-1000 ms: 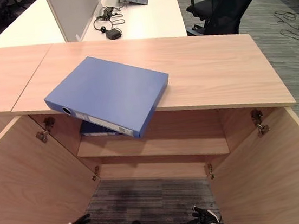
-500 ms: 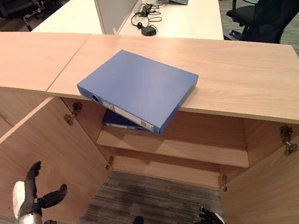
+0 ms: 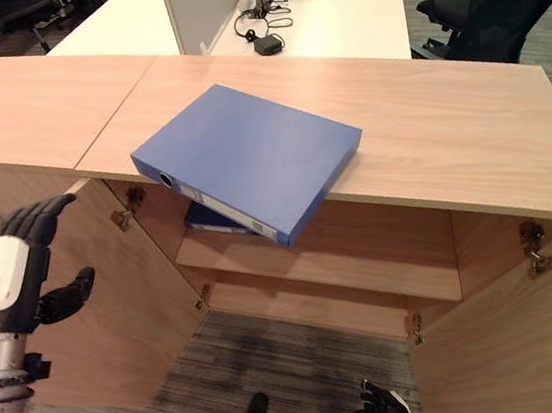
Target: Put the empty folder in the office cabinet
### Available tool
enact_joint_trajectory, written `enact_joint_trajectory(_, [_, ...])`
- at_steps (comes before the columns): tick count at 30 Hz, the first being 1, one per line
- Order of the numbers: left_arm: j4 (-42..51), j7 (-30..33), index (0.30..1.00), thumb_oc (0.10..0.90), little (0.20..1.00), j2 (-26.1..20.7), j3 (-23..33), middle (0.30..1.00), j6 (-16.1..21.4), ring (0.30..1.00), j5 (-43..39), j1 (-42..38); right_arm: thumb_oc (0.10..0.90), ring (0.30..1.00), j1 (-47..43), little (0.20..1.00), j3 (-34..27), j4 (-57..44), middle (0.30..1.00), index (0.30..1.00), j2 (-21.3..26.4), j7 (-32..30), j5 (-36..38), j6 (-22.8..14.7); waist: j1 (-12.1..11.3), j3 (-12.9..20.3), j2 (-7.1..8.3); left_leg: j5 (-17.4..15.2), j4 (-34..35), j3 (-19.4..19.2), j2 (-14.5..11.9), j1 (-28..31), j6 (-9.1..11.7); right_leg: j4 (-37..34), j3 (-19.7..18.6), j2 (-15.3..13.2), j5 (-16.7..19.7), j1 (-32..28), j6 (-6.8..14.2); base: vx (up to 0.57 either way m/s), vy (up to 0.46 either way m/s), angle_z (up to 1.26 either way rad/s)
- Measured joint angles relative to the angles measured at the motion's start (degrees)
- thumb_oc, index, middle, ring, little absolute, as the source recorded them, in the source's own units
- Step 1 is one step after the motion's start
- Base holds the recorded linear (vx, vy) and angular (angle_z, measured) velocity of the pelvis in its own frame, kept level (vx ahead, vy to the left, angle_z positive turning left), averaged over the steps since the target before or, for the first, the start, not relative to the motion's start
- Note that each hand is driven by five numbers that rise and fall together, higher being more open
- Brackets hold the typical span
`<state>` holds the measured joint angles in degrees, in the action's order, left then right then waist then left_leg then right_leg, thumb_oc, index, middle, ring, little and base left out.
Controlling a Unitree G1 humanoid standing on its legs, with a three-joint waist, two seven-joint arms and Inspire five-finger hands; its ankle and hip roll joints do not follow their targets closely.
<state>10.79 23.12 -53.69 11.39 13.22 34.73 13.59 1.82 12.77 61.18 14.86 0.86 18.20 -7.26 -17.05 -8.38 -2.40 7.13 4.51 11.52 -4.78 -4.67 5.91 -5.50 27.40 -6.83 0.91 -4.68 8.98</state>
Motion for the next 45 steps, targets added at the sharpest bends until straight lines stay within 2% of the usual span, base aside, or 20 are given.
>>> enact_joint_trajectory(1, [0.67,-0.98,0.9,0.8,0.9,-0.49,0.25,0.9,1.09,0.9,-0.02,-1.26,0.8,0.9,-0.1,0.9,0.13,-0.01,0.9,0.9,0.28,0.14,0.0,0.03,0.95,0.02,-0.44,0.01,0.0,-0.14,0.1,0.26,-0.01,-0.01,-0.16,-0.1,0.52,-0.08,-0.31,-0.02,0.031,-0.08])
enact_joint_trajectory(6, [1.35,-3.06,0.9,0.8,0.9,-1.26,0.1,0.9,2.97,0.9,-0.06,-2.16,0.8,0.9,-0.84,0.9,0.11,-0.02,0.9,0.9,0.22,0.47,0.0,0.01,3.16,-0.03,-0.7,-0.2,0.01,-1.46,-0.22,0.87,0.18,-0.01,-0.76,-0.13,0.57,0.28,-0.28,-0.02,0.03,-0.12])
enact_joint_trajectory(9, [1.27,-4.24,0.9,0.8,0.9,-1.65,-0.15,0.9,3.17,0.9,-0.06,-2.2,0.8,0.9,-1.26,0.9,0.07,0.26,0.9,0.9,0.28,0.49,-0.01,0.03,4.4,0.01,-0.85,-0.34,0.02,-2.26,-0.34,0.95,0.24,-0.01,-1.93,-0.15,0.59,0.65,-0.2,0.01,0.02,-0.22])
enact_joint_trajectory(10, [1.15,-5.21,0.9,0.8,0.9,-2.43,-0.26,0.9,3.17,0.9,-0.06,-2.21,0.8,0.9,-1.28,0.9,0.08,0.35,0.9,0.9,0.29,0.49,-0.03,0.13,4.0,0.05,-0.89,-0.87,0.02,-3.39,-0.5,1.37,0.53,-0.01,-3.08,-0.15,0.73,0.89,-0.12,0.0,0.007,-0.3])
enact_joint_trajectory(16, [0.99,-6.37,0.9,0.8,0.9,-4.25,-3.23,0.9,3.41,0.9,-0.05,-5.63,0.8,0.9,-0.03,0.9,0.1,0.29,0.9,0.9,0.36,0.51,-0.05,0.39,5.3,0.12,-1.23,-0.59,0.02,-3.26,-0.5,1.78,0.14,-0.01,-3.28,-0.05,0.95,0.4,-0.4,0.0,0.014,-0.02])
enact_joint_trajectory(20, [0.92,-6.49,0.9,0.8,0.9,-4.25,-3.46,0.9,3.3,0.9,-0.05,-5.92,0.8,0.9,-0.5,0.9,0.09,0.26,0.9,0.9,0.37,0.52,-0.05,0.39,6.3,0.14,-1.3,-0.58,0.02,-3.58,-0.56,1.81,0.12,0.0,-3.56,-0.05,1.2,0.64,-0.75,0.0,0.009,-0.04])
enact_joint_trajectory(22, [0.91,-6.69,0.9,0.8,0.9,-4.7,-3.45,0.9,3.27,0.9,-0.03,-5.97,0.8,0.9,-0.67,0.9,0.07,0.25,0.9,0.9,0.38,0.51,-0.05,0.39,5.94,0.15,-1.3,-0.69,0.02,-5.02,-0.83,1.83,0.09,-0.01,-4.76,0.01,1.37,1.41,-0.69,0.01,0.014,-0.28])
enact_joint_trajectory(25, [0.89,-7.29,0.9,0.8,0.9,-5.76,-3.82,0.9,3.24,0.9,-0.01,-6.14,0.8,0.9,-0.95,0.9,0.1,0.18,0.9,0.9,0.37,0.54,-0.05,0.39,6.44,0.16,-1.31,-0.68,0.02,-5.08,-0.85,1.86,0.09,0.0,-4.84,0.06,1.84,1.44,-1.31,0.0,0.007,-0.07])
enact_joint_trajectory(27, [0.85,-7.69,0.9,0.8,0.9,-8.76,-5.75,0.9,3.44,0.9,1.56,-7.52,0.8,0.9,-1.21,0.9,0.07,0.09,0.9,0.9,0.4,0.52,-0.06,0.46,7.36,0.21,-1.36,-0.69,0.02,-5.2,-0.91,1.99,0.09,0.0,-4.93,0.1,1.97,1.33,-1.46,0.01,0.006,-0.02])
enact_joint_trajectory(33, [0.41,-7.71,0.9,0.8,0.9,-9.4,-8.09,0.9,3.44,0.9,2.11,-11.68,0.8,0.9,-0.58,0.9,0.07,0.09,0.9,0.9,0.67,0.47,-0.05,1.08,7.76,0.32,-1.5,-0.68,0.02,-5.91,-0.98,2.43,0.08,0.0,-5.95,0.15,2.32,1.18,-1.7,0.02,0.01,-0.06])
enact_joint_trajectory(34, [0.31,-7.72,0.9,0.8,0.9,-10.85,-9.53,0.9,3.48,0.9,2.17,-12.33,0.8,0.9,-0.45,0.9,0.08,0.14,0.9,0.9,0.66,0.48,-0.06,1.18,8.24,0.36,-1.46,-0.69,0.03,-5.95,-1.03,2.58,0.09,0.0,-6.01,0.21,2.32,1.17,-1.7,0.04,0.001,-0.04])
enact_joint_trajectory(45, [-5.88,-7.75,0.9,0.8,0.9,-11.13,-13.7,0.9,2.98,0.9,4.26,-15.12,0.8,0.9,0.08,0.9,0.08,0.25,0.9,0.9,0.74,0.42,-0.05,1.28,9.85,1.67,-1.43,-0.71,0.04,-6.22,-1.21,2.58,0.12,0.0,-6.32,0.37,2.32,1.34,-1.69,0.0,0.001,-0.01])
